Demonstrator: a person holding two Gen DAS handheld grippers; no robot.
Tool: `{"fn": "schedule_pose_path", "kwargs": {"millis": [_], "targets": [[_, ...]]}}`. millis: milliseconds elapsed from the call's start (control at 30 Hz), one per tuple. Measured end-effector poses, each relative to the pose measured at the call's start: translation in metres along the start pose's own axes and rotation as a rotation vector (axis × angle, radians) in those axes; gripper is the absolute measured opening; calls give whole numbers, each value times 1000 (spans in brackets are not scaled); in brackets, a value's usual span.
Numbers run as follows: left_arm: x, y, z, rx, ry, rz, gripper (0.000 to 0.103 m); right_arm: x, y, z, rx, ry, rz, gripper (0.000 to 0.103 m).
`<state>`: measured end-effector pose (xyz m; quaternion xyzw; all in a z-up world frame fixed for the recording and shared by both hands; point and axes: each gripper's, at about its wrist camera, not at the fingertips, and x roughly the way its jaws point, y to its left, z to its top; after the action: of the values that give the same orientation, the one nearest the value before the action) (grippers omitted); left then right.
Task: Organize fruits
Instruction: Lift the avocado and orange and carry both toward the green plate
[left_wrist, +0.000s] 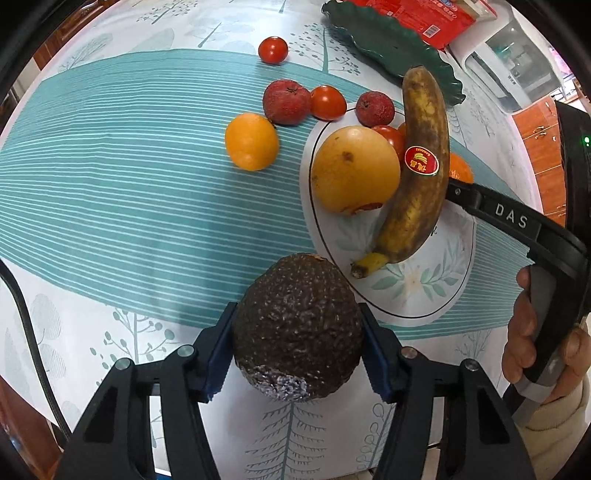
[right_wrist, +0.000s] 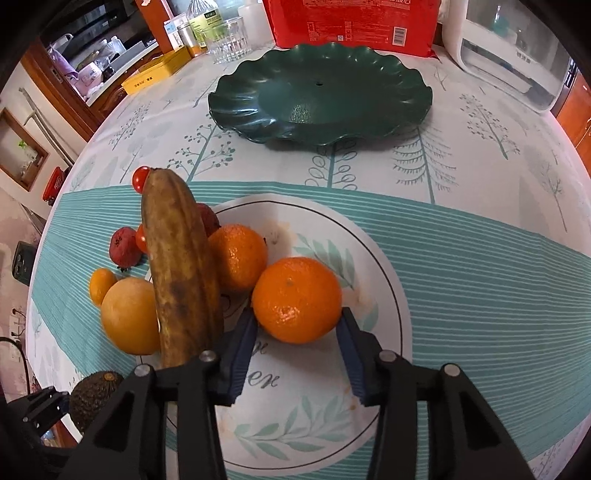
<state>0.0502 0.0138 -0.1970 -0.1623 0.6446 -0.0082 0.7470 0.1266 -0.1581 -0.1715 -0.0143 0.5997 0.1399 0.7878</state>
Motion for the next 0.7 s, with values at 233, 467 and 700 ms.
{"fn": "schedule_pose_path", "kwargs": {"millis": [233,467,700], "targets": [[-18,9,0,-3,-25,12,59,-7,2,-2,-19,-66,-20,42],[-51,2,6,36,-110,33,59,-38,3,-3,-47,-150,11,0],[-70,-16,30,80,-169,33,59,-31,-7,2,-4,-112,40,2]]}}
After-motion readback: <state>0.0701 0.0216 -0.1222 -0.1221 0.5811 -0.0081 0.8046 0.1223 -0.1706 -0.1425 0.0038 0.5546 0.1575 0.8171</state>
